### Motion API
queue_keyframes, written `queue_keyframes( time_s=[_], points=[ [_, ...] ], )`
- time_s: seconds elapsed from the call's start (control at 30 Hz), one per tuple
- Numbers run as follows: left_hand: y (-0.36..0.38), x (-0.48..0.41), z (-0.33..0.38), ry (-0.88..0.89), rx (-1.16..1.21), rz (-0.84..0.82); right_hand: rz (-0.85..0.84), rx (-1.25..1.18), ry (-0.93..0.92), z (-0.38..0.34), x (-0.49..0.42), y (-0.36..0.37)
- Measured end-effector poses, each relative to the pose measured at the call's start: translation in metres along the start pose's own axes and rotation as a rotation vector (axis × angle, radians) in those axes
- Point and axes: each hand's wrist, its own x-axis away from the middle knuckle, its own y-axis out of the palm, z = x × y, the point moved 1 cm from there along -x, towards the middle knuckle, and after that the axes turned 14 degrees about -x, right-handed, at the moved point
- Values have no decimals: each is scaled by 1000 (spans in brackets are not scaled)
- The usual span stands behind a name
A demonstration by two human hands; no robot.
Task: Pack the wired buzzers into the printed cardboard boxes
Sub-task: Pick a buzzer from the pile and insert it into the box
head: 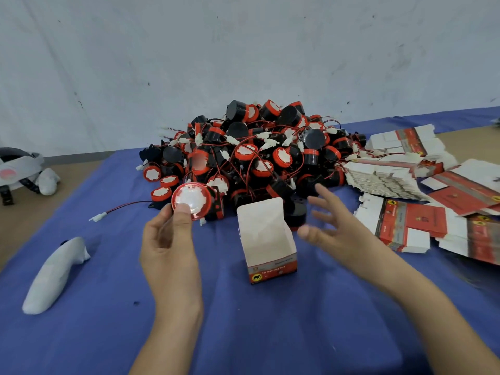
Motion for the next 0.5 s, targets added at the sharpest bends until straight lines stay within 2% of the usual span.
queue_keyframes(
  time_s=[0.1, 0.23, 0.4, 0.5],
  points=[
    [3, 7, 7, 43, -54, -25, -155, 138, 97, 16, 1, 9],
    [10, 26, 12, 143, -112, -135, -225, 342, 115, 30, -1, 18],
    [12, 35, 7, 225, -231, -188, -171, 388, 18, 31, -6, 23],
    [12, 38, 2, 255, -285, -213, -71, 418, -63, 27, -6, 27]
  ],
)
